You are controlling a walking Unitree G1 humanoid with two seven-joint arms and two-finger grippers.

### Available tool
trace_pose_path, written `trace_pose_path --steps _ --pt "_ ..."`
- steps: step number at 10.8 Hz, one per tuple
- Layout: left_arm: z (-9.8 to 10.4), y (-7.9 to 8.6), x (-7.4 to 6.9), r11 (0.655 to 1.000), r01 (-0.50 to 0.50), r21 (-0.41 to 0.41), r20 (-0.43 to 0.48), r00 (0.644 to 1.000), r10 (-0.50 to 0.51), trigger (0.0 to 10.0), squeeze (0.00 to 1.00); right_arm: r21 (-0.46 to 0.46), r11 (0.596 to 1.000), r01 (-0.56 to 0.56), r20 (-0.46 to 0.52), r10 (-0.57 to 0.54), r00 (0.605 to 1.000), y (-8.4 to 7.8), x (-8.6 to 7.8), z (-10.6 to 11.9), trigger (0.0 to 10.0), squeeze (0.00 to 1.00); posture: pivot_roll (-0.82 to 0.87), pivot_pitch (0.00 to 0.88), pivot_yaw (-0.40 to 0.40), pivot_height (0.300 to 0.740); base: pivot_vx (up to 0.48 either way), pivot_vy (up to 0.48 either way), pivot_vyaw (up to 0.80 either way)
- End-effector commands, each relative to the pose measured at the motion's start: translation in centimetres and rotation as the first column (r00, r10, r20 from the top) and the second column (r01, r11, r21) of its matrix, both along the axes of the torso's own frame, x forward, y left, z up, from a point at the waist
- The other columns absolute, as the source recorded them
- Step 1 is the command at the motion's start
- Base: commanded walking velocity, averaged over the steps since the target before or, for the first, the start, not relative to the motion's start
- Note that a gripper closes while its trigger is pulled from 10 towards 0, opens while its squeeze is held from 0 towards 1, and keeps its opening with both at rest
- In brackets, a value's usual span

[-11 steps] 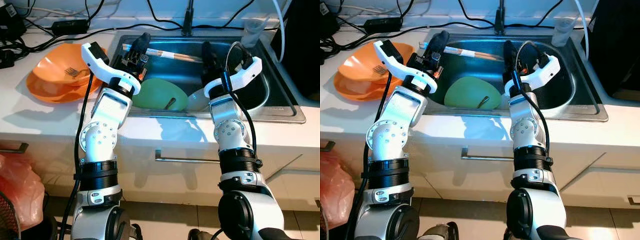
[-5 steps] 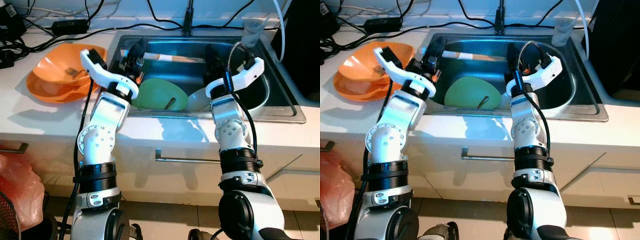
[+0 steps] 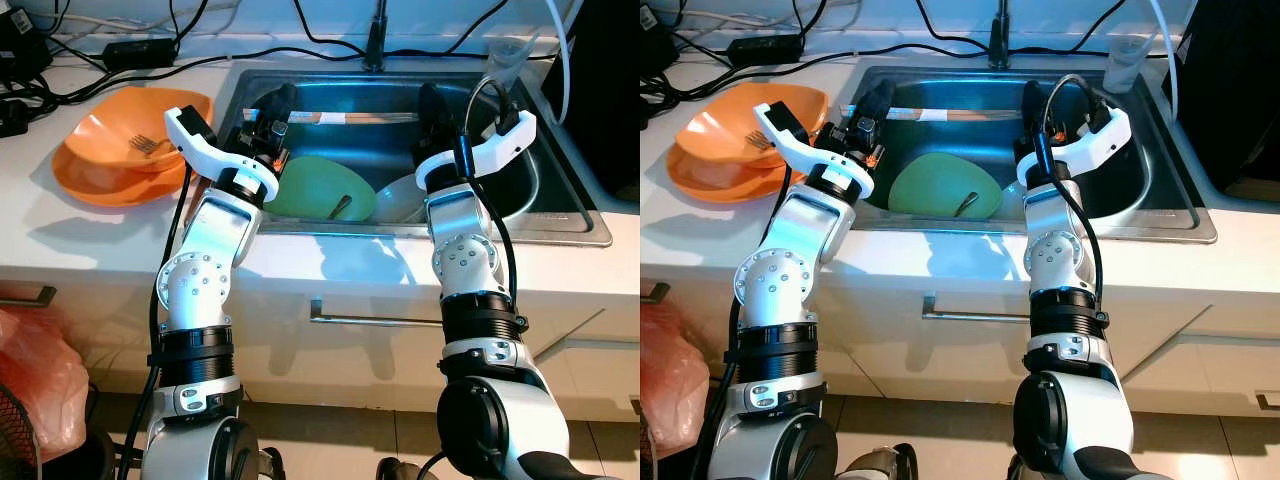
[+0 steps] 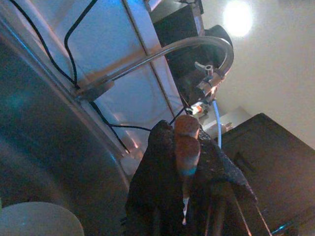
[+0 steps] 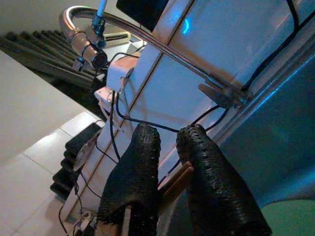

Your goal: Kitchen organization

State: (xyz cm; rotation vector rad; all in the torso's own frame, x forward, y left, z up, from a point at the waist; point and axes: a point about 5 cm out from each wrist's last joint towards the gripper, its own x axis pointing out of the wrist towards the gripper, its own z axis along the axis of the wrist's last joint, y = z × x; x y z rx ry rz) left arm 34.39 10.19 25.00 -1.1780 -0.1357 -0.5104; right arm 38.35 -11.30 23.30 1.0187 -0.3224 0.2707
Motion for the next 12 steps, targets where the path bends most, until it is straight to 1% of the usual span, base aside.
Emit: trace_pose_path --steps 1,2,7,8,9,10,12 --pt "-1.3 -2.4 -0.3 0.996 0.086 0.015 -0.066 0.994 -0.085 9.1 1.0 -0.045 0.998 -0.043 0.036 0.044 0.998 1.4 0.0 1.3 0.0 0.0 0.0 0.119 0.072 0.74 0.0 0.0 0.0" --pt "-1.3 -2.4 -0.3 0.996 0.086 0.016 -0.067 0.994 -0.084 10.0 1.0 -0.045 0.998 -0.043 0.036 0.044 0.998 1.4 0.0 1.3 0.0 0.0 0.0 0.12 0.071 0.74 0.0 0.0 0.0" --pt "-1.5 -2.5 -0.2 0.995 0.091 0.029 -0.081 0.993 -0.089 10.0 1.0 -0.047 0.998 -0.037 0.032 0.039 0.999 1.3 0.0 1.2 0.0 0.0 0.0 0.115 0.074 0.74 0.0 0.0 0.0" --pt "-1.7 -2.5 -0.3 0.993 0.107 0.055 -0.077 0.992 -0.102 10.0 1.0 -0.048 0.998 -0.036 0.032 0.038 0.999 1.3 0.0 1.2 0.0 0.0 0.0 0.11 0.074 0.74 0.0 0.0 0.0" --pt "-1.9 -2.5 -0.4 0.989 0.117 0.089 -0.075 0.991 -0.11 10.0 1.0 -0.05 0.998 -0.034 0.033 0.035 0.999 1.2 0.1 1.2 0.0 0.0 0.0 0.109 0.073 0.74 0.0 0.0 0.0" --pt "-2.3 -2.2 -0.8 0.973 0.129 0.194 -0.056 0.991 -0.121 10.0 1.0 -0.072 0.997 -0.02 0.035 0.022 0.999 1.1 0.1 1.2 0.0 0.0 0.0 0.108 0.07 0.74 0.0 0.0 0.0" --pt "-3.5 -1.9 -1.6 0.938 0.174 0.299 -0.054 0.985 -0.166 10.0 1.0 -0.107 0.994 -0.006 0.041 0.01 0.999 1.2 0.1 1.3 0.0 0.0 0.01 0.109 0.062 0.74 0.0 0.0 0.0"
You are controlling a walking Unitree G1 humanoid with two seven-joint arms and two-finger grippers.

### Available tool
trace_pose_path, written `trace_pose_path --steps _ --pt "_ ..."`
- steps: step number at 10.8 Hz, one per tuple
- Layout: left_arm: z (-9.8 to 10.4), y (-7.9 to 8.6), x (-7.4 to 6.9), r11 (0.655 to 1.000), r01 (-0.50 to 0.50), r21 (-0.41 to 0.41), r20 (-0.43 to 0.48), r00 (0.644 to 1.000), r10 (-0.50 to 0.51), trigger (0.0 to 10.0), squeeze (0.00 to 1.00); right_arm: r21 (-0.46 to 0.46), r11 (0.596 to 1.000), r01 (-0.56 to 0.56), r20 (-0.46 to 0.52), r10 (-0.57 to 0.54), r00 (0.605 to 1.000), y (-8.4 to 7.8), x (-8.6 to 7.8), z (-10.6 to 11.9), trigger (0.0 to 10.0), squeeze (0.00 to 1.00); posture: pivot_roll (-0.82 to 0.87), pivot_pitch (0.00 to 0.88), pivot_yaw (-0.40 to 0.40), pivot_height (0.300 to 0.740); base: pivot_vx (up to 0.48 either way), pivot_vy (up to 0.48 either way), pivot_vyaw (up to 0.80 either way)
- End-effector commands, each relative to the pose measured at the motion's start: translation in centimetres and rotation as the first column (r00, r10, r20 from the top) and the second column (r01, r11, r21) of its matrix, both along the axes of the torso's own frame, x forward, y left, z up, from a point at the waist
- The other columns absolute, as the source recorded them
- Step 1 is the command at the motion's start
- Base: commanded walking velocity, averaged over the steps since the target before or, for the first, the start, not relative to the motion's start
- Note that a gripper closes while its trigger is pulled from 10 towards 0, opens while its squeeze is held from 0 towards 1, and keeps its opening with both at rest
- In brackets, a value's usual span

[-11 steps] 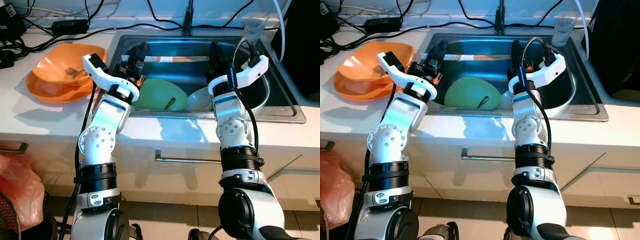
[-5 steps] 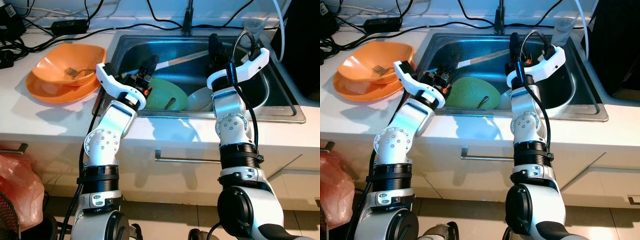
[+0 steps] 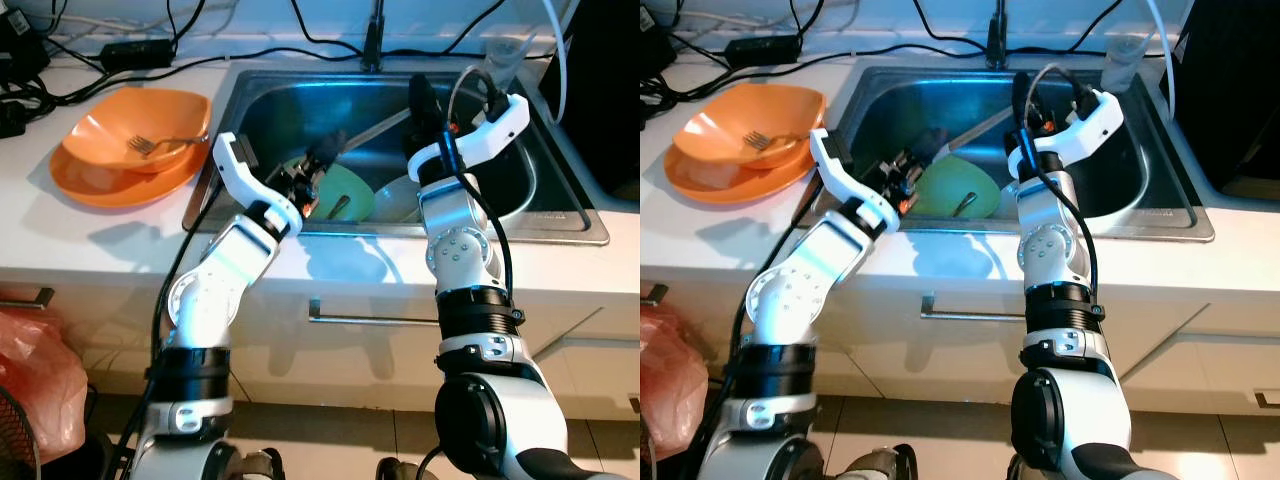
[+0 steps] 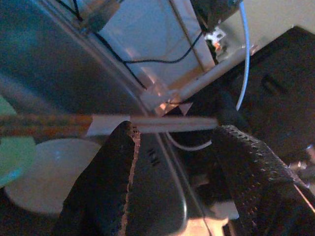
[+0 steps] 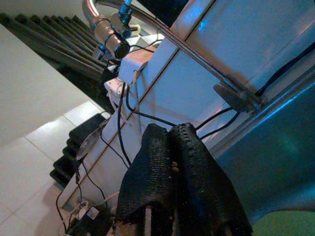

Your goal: Kitchen organization

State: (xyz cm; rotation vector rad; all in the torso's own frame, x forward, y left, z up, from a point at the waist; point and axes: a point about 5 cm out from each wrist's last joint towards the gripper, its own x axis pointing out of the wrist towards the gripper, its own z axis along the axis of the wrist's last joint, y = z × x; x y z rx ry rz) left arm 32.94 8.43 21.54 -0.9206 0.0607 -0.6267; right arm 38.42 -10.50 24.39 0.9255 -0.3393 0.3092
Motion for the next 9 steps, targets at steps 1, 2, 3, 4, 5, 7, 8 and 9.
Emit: trace_pose_path --steps 1,2,3,4,5,7,8,9 --pt "-0.4 -0.2 -0.5 0.998 0.036 0.047 0.011 0.999 -0.036 10.0 1.0 -0.025 1.0 0.0 0.005 0.0 1.0 0.4 0.1 0.3 0.0 0.0 0.01 0.109 0.062 0.74 0.0 0.0 0.0" --pt "-0.8 -0.4 -1.1 0.994 0.067 0.088 0.026 0.997 -0.069 10.0 1.0 -0.036 0.999 0.003 0.007 -0.003 1.0 0.5 0.0 0.2 0.0 0.0 0.02 0.108 0.06 0.74 0.0 0.0 0.0" --pt "-0.9 -0.5 -1.4 0.99 0.084 0.112 0.04 0.995 -0.089 10.0 1.0 -0.042 0.999 0.005 0.004 -0.005 1.0 0.6 0.0 0.1 0.0 0.0 0.02 0.109 0.059 0.74 0.0 0.0 0.0" --pt "-0.9 -0.5 -1.5 0.988 0.085 0.129 0.053 0.994 -0.093 10.0 1.0 -0.046 0.999 0.006 0.003 -0.006 1.0 0.6 0.0 0.0 0.0 0.0 0.02 0.111 0.06 0.74 0.0 0.0 0.0" --pt "-0.8 -0.4 -1.6 0.986 0.079 0.148 0.064 0.994 -0.09 10.0 1.0 -0.049 0.999 0.009 0.003 -0.009 1.0 0.6 0.0 0.0 0.0 0.0 0.02 0.112 0.061 0.74 0.0 0.0 0.0" --pt "-0.5 0.0 -1.8 0.971 0.068 0.227 0.116 0.988 -0.097 10.0 1.0 -0.071 0.997 0.021 0.006 -0.02 1.0 0.4 0.1 0.0 0.0 0.0 0.03 0.115 0.058 0.74 0.0 0.0 0.0" --pt "-0.4 0.4 -1.8 0.959 0.042 0.282 0.145 0.986 -0.086 10.0 1.0 -0.084 0.996 0.025 0.008 -0.025 1.0 0.4 0.1 -0.1 0.0 0.0 0.03 0.115 0.058 0.74 0.0 0.0 0.0" --pt "-0.2 1.1 -1.8 0.922 -0.021 0.388 0.212 0.975 -0.067 10.0 1.0 -0.13 0.991 0.029 0.016 -0.027 0.999 0.7 0.0 -0.3 0.0 0.0 0.03 0.117 0.057 0.74 0.0 0.0 0.0"
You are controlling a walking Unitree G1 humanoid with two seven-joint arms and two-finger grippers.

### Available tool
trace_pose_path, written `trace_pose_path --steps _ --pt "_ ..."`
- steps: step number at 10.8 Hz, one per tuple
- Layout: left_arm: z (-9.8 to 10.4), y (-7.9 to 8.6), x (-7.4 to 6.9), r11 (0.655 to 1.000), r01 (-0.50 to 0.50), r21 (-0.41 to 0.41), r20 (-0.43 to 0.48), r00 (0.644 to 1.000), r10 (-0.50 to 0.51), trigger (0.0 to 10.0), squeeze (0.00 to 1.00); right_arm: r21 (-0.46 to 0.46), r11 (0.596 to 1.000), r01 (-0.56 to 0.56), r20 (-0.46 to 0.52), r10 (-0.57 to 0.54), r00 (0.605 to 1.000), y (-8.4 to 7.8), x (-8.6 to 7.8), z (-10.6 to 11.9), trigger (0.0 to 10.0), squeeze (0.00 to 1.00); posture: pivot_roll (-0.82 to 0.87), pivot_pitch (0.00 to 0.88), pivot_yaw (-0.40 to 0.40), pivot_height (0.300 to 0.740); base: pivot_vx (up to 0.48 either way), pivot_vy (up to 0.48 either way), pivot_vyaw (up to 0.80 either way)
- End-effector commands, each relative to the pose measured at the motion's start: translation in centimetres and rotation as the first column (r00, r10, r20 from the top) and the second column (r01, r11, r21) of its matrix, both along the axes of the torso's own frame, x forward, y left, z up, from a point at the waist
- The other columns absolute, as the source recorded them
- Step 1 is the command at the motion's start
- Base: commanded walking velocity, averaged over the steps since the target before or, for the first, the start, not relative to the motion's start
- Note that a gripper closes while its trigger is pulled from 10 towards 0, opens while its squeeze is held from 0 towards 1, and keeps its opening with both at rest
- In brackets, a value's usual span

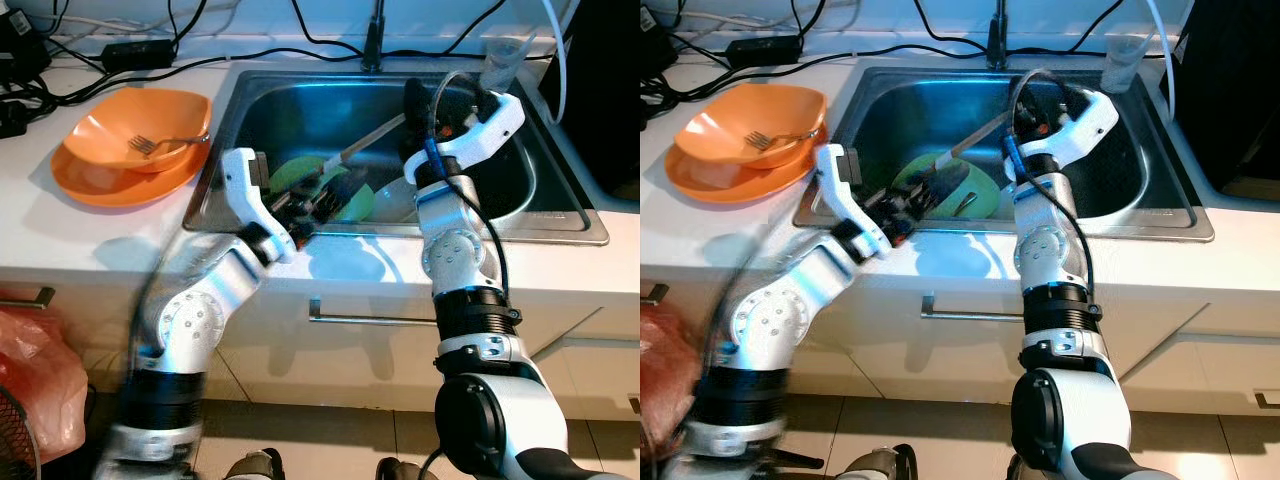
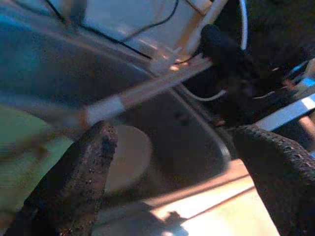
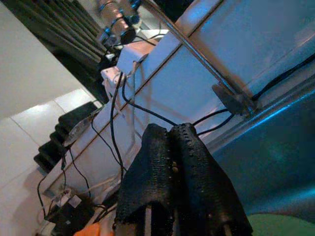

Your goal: Kitchen organization

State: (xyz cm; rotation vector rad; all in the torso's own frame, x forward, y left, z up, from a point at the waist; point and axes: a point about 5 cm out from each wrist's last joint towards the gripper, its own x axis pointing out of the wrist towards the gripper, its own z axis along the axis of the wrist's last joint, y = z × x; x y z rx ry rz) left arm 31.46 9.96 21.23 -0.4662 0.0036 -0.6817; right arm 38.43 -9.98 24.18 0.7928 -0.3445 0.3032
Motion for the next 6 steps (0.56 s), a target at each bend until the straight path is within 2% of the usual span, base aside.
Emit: trace_pose_path --steps 1,2,3,4,5,6 --pt "0.4 -0.1 -0.3 0.999 0.007 0.033 0.044 0.999 -0.008 10.0 1.0 -0.046 0.999 0.001 0.008 0.0 1.0 0.4 -0.1 -0.2 0.0 0.0 0.03 0.117 0.057 0.74 0.0 0.0 0.0" --pt "0.9 0.3 -0.3 0.995 -0.021 0.094 0.104 0.994 0.011 10.0 1.0 -0.302 0.949 0.092 0.076 -0.072 0.995 0.7 -0.3 -0.4 0.0 0.0 0.04 0.124 0.057 0.74 0.0 0.0 0.0" --pt "1.0 0.4 -0.3 0.994 -0.033 0.103 0.115 0.993 0.021 10.0 1.0 -0.429 0.89 0.154 0.128 -0.109 0.986 0.7 -0.4 -0.5 0.0 0.0 0.05 0.126 0.057 0.74 0.0 0.0 0.0" --pt "1.1 0.4 -0.4 0.991 -0.047 0.122 0.139 0.99 0.03 10.0 1.0 -0.464 0.866 0.187 0.126 -0.145 0.981 0.1 0.0 -0.8 9.3 0.0 0.06 0.133 0.051 0.74 0.0 0.0 0.0" --pt "1.2 0.4 -0.5 0.988 -0.061 0.138 0.165 0.986 0.038 10.0 1.0 -0.521 0.821 0.233 0.15 -0.181 0.972 -0.3 0.1 -0.9 10.0 0.0 0.06 0.135 0.051 0.74 0.0 0.0 0.0" --pt "1.4 0.5 -0.6 0.986 -0.074 0.147 0.183 0.982 0.047 10.0 1.0 -0.568 0.774 0.281 0.179 -0.217 0.96 -0.8 0.2 -1.0 10.0 0.0 0.07 0.141 0.05 0.74 0.0 0.0 0.0"
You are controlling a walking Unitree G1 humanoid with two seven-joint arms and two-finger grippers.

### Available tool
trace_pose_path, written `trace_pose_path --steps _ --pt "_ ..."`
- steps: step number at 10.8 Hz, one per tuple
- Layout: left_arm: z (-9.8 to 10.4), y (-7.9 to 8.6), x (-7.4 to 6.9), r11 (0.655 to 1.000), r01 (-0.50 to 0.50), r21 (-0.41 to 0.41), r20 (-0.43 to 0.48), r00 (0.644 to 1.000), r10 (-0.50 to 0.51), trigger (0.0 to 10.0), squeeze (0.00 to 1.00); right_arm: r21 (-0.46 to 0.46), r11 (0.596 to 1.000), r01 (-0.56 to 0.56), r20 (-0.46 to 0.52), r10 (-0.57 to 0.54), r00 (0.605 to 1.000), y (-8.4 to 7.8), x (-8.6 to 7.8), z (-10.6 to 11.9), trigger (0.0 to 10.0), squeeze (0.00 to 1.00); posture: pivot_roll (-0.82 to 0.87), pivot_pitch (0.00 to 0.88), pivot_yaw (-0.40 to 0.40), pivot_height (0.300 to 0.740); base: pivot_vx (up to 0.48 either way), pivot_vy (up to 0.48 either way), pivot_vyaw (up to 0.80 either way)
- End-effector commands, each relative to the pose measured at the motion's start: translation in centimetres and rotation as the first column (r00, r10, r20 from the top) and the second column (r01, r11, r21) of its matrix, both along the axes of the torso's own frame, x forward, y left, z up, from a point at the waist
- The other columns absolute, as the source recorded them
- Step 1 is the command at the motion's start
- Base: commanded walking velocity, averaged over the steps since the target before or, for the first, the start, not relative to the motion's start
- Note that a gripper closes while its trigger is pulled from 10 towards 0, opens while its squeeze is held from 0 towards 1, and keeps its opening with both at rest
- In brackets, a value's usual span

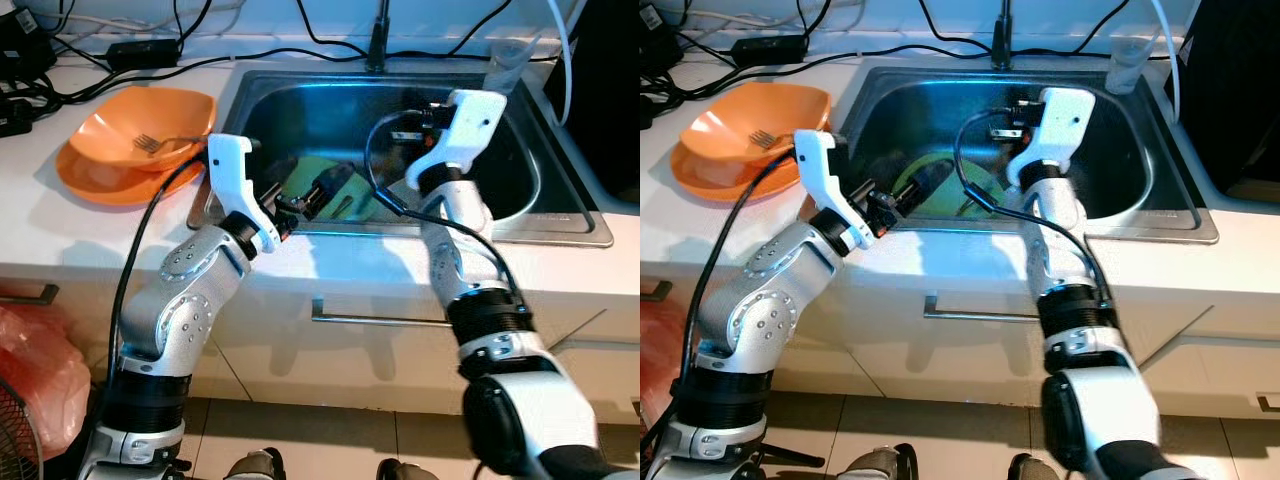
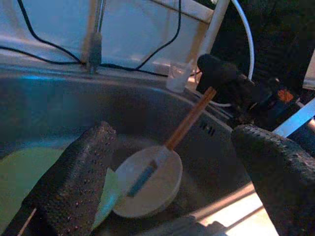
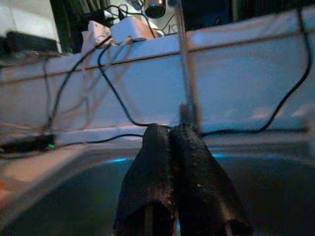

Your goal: Kitchen organization

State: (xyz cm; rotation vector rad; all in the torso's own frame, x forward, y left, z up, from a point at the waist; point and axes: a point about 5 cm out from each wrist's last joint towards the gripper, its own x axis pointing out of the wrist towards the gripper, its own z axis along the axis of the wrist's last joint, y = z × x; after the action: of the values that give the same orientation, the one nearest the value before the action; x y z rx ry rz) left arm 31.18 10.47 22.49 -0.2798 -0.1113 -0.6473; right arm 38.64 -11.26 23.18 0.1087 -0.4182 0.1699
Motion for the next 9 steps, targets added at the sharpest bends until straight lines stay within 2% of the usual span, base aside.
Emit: trace_pose_path --steps 1,2,3,4,9 --pt "0.3 0.0 -0.3 1.0 0.0 0.027 0.033 0.999 -0.001 10.0 1.0 -0.058 0.998 0.017 0.014 -0.016 1.0 0.2 0.0 -0.1 10.0 0.0 0.08 0.143 0.049 0.74 0.0 0.0 0.0" --pt "0.5 0.1 -0.3 0.999 -0.006 0.037 0.042 0.999 0.004 10.0 1.0 -0.114 0.993 0.044 0.013 -0.042 0.999 -0.2 0.2 -0.6 10.0 0.0 0.08 0.145 0.049 0.74 0.0 0.0 0.0" --pt "0.5 0.2 -0.4 0.999 -0.013 0.042 0.047 0.999 0.011 10.0 1.0 -0.123 0.991 0.044 0.0 -0.044 0.999 -0.5 0.4 -0.9 10.0 0.67 0.1 0.149 0.049 0.74 0.0 0.0 0.0" --pt "0.4 0.4 -0.4 0.998 -0.025 0.052 0.044 0.999 0.022 10.0 1.0 -0.111 0.993 0.042 -0.008 -0.043 0.999 -0.6 0.6 -1.0 10.0 1.0 0.11 0.153 0.048 0.74 0.0 0.0 0.0" --pt "0.2 0.5 -0.3 0.998 -0.032 0.056 0.039 0.999 0.03 10.0 1.0 -0.107 0.994 0.027 -0.007 -0.028 1.0 -0.5 0.7 -1.5 10.0 1.0 0.11 0.153 0.053 0.74 0.0 0.0 0.0"
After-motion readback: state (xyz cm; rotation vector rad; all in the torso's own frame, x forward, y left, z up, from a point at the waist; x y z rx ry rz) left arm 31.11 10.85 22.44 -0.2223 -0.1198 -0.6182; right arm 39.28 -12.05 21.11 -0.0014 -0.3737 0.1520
